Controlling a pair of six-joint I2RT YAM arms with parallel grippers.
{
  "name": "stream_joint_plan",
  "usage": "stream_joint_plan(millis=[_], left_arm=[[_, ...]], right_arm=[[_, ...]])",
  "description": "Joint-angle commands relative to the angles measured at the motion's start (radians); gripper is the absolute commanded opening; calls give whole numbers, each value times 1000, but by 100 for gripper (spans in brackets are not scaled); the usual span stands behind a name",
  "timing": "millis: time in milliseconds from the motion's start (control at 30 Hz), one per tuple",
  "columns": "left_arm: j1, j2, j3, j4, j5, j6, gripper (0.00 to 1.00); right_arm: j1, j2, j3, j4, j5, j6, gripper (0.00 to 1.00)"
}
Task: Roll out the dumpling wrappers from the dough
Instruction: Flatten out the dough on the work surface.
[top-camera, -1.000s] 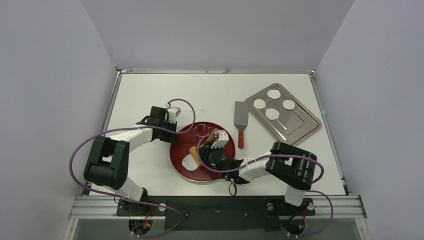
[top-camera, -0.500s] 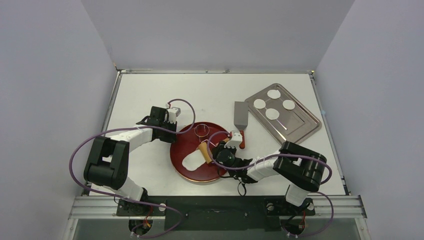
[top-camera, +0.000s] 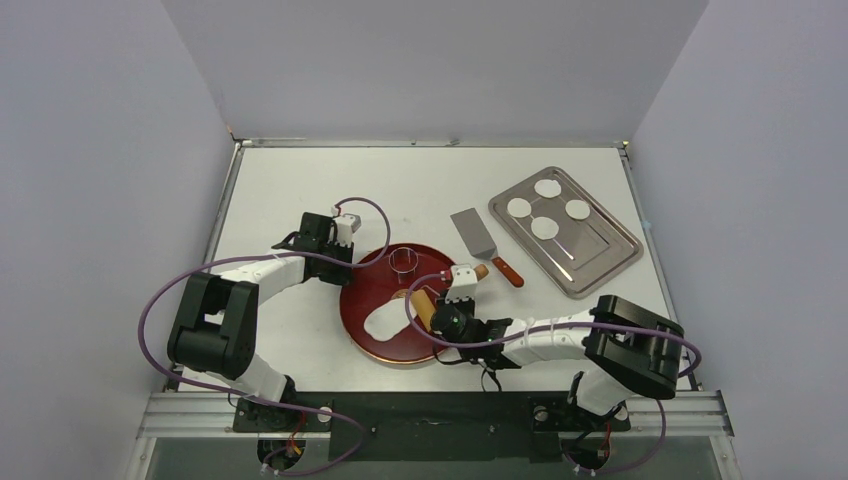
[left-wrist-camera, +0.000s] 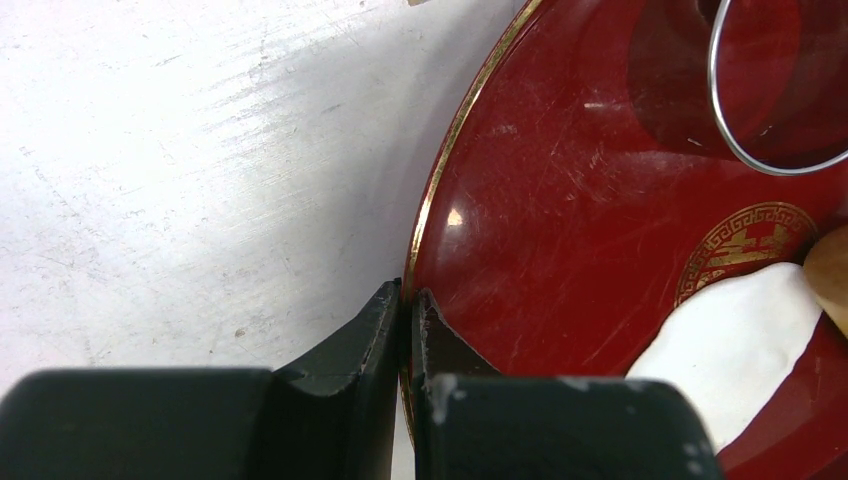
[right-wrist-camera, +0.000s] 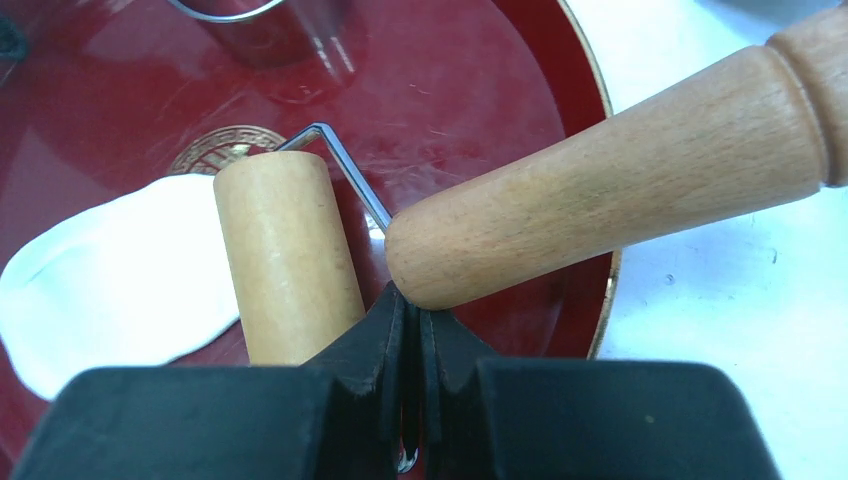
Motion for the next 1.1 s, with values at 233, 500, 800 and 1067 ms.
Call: stream_joint_plan(millis=[233,500,800,1067], left_arm=[[8,-42,12,43,35,27,0],[25,-137,18,18,284,116,32],[24,-238,70,-65,635,235,41],[-137,-247,148,-184,739,336,46]], right_arm=[[43,-66,88,-19,1,-163,0],[39,-134,-4,81,-49,-205,0],[23,-263,-67,140,-116,-293,0],[41,-348,-41,116,-259,-419,0]])
